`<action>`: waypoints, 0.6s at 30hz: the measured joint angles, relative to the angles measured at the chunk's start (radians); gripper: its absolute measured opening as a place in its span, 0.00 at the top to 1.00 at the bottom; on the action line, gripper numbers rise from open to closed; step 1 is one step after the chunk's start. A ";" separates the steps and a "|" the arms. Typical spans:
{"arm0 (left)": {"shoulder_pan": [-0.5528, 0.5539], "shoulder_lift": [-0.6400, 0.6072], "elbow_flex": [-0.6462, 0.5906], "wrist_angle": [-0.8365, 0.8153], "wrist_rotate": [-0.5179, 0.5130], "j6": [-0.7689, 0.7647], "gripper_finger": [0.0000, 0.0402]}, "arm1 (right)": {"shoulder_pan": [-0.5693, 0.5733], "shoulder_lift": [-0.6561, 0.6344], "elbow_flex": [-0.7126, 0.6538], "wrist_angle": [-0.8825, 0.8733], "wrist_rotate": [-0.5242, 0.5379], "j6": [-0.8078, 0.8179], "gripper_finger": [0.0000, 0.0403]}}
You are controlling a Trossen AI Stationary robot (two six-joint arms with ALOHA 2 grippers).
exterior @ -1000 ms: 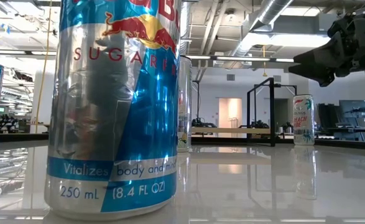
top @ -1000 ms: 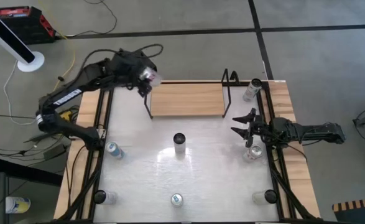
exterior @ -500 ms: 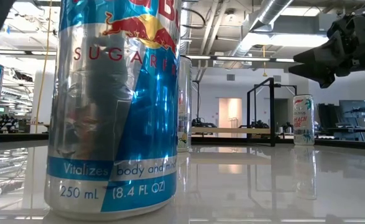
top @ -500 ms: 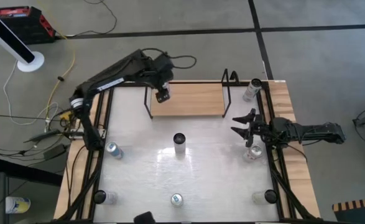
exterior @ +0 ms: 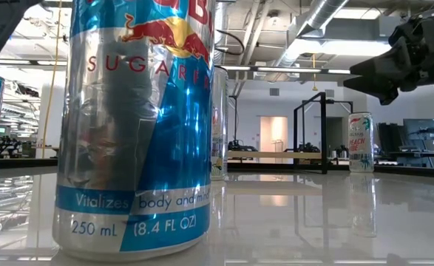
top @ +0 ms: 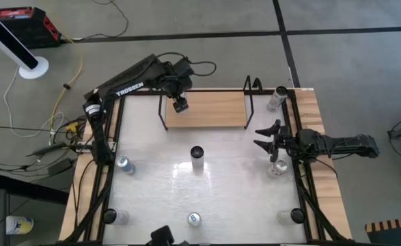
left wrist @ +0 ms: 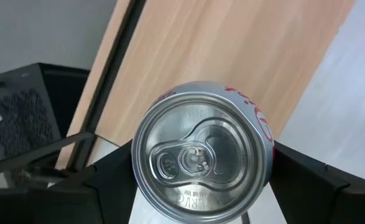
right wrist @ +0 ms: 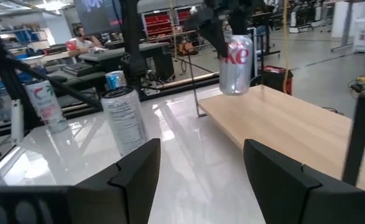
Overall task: Place canned beverage on shelf
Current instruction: Put the top right red-silver soda can on the shelf
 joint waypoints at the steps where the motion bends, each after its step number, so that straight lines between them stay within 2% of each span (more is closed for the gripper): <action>1: 0.000 0.002 -0.010 0.007 0.003 0.005 0.29 | 0.000 0.000 0.000 0.000 -0.004 0.000 0.37; 12: -0.002 0.005 -0.065 0.049 0.018 0.038 0.28 | 0.000 0.000 0.000 -0.013 -0.013 -0.001 0.37; 18: -0.012 0.005 -0.065 0.079 0.020 0.047 0.19 | 0.000 0.000 0.000 -0.013 -0.012 -0.002 0.37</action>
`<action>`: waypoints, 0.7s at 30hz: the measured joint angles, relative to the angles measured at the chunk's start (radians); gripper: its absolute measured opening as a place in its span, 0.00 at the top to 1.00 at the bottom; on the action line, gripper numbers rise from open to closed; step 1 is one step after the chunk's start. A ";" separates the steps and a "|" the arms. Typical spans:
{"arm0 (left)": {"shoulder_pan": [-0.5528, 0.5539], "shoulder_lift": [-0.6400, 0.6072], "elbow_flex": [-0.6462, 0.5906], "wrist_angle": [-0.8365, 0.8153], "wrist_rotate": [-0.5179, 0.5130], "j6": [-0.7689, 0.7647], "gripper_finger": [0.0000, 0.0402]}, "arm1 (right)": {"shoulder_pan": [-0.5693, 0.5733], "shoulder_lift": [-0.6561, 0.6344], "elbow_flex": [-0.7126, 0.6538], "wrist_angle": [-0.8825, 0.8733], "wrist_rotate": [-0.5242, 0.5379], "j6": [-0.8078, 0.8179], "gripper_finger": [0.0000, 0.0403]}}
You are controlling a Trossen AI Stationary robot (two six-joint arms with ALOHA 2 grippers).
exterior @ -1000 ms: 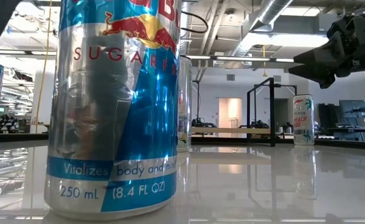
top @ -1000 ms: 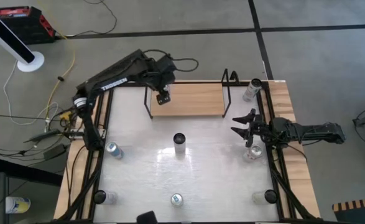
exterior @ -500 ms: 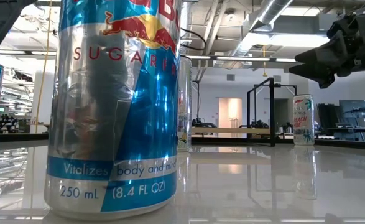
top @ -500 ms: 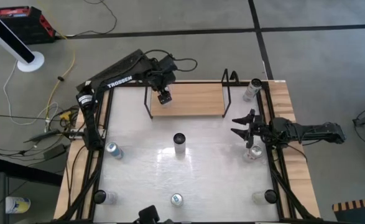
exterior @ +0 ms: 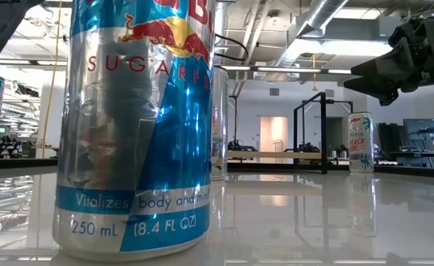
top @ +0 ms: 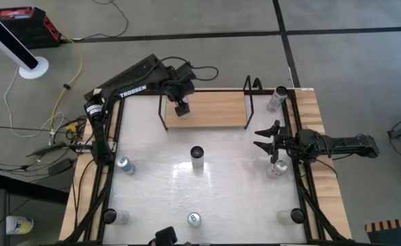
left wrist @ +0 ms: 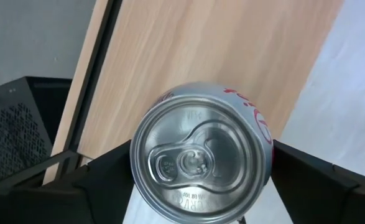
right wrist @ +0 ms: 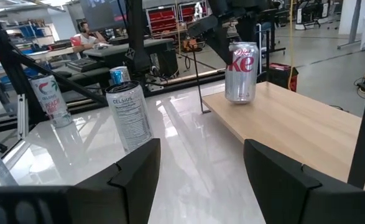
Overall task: Place canned beverage on shelf
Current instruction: Put the top right red-silver soda can on the shelf
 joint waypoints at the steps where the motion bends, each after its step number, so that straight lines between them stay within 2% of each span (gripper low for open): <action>1: -0.002 0.000 0.000 0.000 0.000 0.000 0.17 | 0.000 0.000 0.000 -0.001 0.000 0.000 0.37; 5: -0.008 -0.001 0.000 0.002 -0.001 0.001 0.12 | 0.000 0.000 0.000 -0.006 0.000 0.000 0.37; 12: -0.009 -0.001 0.010 -0.007 -0.032 0.017 0.11 | 0.000 0.000 0.000 -0.007 0.001 0.000 0.37; 21: -0.009 -0.002 0.149 -0.083 -0.056 0.029 0.11 | 0.000 0.000 0.000 -0.007 0.001 0.001 0.37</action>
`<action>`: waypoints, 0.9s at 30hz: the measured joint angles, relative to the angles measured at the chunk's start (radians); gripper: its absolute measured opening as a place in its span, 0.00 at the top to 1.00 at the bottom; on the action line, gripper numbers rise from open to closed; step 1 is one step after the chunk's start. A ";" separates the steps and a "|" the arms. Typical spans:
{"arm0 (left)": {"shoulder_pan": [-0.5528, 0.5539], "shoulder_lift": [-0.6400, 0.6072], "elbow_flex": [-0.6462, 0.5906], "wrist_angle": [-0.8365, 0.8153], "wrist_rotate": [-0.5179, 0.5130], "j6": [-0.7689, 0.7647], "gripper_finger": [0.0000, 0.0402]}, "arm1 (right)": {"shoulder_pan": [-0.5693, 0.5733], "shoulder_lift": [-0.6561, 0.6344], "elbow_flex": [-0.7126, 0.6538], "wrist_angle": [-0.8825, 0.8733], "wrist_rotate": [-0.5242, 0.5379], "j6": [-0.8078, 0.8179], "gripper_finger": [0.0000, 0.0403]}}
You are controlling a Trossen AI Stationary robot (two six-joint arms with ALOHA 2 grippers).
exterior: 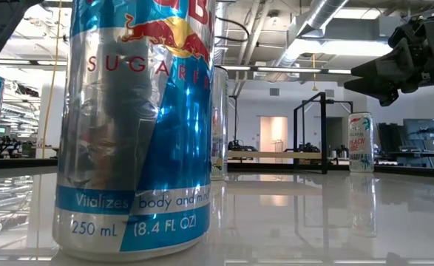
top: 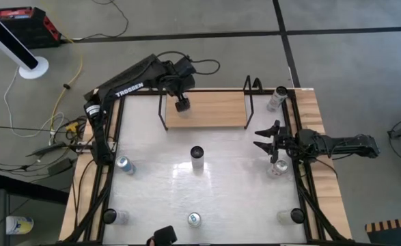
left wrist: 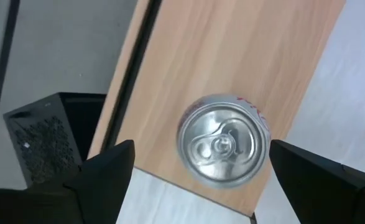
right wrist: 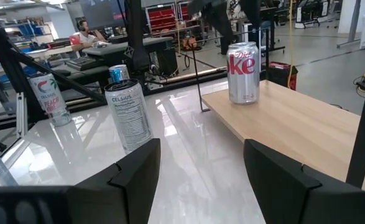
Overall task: Place canned beverage on shelf
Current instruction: Put the top right red-silver soda can on the shelf
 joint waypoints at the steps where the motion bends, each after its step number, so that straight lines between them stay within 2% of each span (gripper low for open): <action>1: 0.000 0.000 0.017 -0.011 0.002 -0.001 0.11 | 0.000 0.000 0.000 0.000 0.000 0.000 0.37; 4: -0.007 0.000 0.061 -0.019 0.030 -0.010 0.11 | 0.000 0.000 0.000 0.000 0.001 0.000 0.37; 8: -0.042 -0.002 0.066 -0.018 0.128 0.026 0.13 | 0.000 0.000 0.000 0.000 0.001 0.000 0.37; 12: -0.096 -0.002 0.037 -0.015 0.140 0.062 0.21 | 0.000 0.000 0.000 0.000 0.001 0.000 0.37; 17: -0.142 -0.002 0.016 -0.001 0.135 0.131 0.45 | 0.000 0.000 0.000 0.000 0.001 -0.002 0.37; 23: -0.128 -0.001 0.015 0.001 0.144 0.132 0.91 | 0.000 0.000 0.000 0.000 0.001 -0.002 0.37; 24: -0.120 -0.001 0.015 0.005 0.144 0.120 0.95 | 0.000 0.000 0.000 0.000 0.002 -0.002 0.37; 27: -0.096 0.008 0.015 0.016 0.163 0.095 0.98 | 0.000 0.000 0.000 0.000 0.002 -0.001 0.37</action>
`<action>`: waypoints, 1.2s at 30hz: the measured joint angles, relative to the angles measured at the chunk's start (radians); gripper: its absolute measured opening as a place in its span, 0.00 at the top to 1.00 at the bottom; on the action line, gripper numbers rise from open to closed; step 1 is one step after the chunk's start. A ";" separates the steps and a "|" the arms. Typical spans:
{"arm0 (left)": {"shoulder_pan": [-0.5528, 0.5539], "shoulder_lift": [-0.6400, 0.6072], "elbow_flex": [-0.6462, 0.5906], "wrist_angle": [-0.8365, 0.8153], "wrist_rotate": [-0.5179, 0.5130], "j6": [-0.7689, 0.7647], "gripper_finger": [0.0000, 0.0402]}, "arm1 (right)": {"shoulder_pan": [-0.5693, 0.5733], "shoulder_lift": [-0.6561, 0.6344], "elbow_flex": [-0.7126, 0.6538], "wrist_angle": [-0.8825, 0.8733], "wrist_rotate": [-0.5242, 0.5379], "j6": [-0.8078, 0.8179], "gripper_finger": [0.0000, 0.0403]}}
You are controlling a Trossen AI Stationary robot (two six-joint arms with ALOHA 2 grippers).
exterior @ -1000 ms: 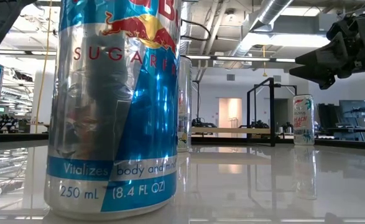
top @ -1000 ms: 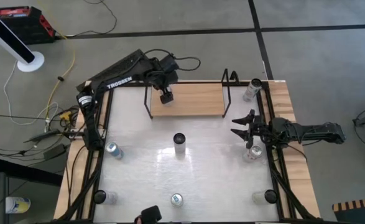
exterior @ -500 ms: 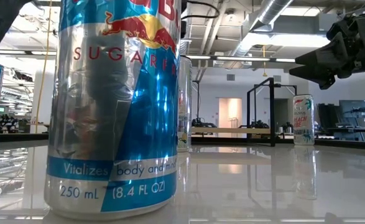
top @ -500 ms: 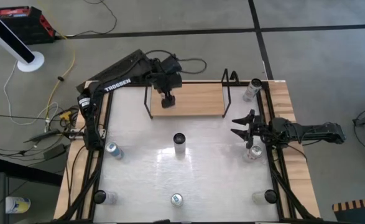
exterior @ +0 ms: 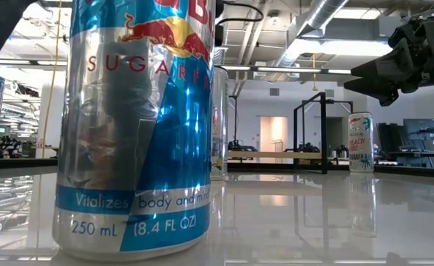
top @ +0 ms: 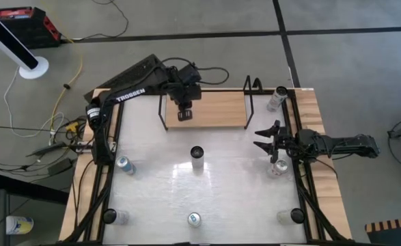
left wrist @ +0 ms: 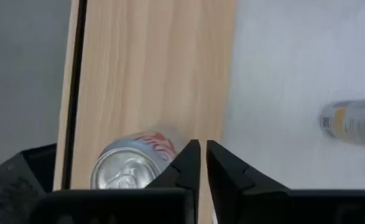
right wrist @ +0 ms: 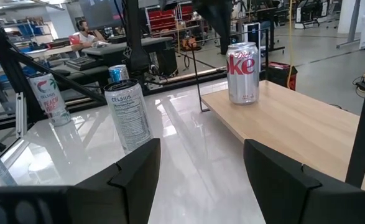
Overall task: Place canned beverage on shelf
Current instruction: Put the top right red-silver soda can on the shelf
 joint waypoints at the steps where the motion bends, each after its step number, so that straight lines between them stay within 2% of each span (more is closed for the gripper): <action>1: 0.006 0.005 0.000 0.004 0.012 -0.011 0.98 | 0.000 0.000 0.000 -0.001 0.000 0.000 0.37; 8: 0.026 0.052 -0.002 -0.006 0.043 -0.048 1.00 | 0.000 0.000 0.000 -0.038 -0.001 0.003 0.37; 15: 0.025 0.093 -0.001 -0.025 0.009 -0.065 1.00 | 0.000 -0.001 0.000 -0.041 -0.011 0.002 0.37; 19: 0.030 0.094 -0.001 -0.023 -0.027 -0.064 1.00 | -0.002 -0.001 0.000 -0.043 -0.014 0.002 0.37; 36: 0.114 0.094 -0.001 -0.038 -0.031 -0.060 1.00 | -0.002 -0.001 0.000 -0.044 -0.015 0.000 0.37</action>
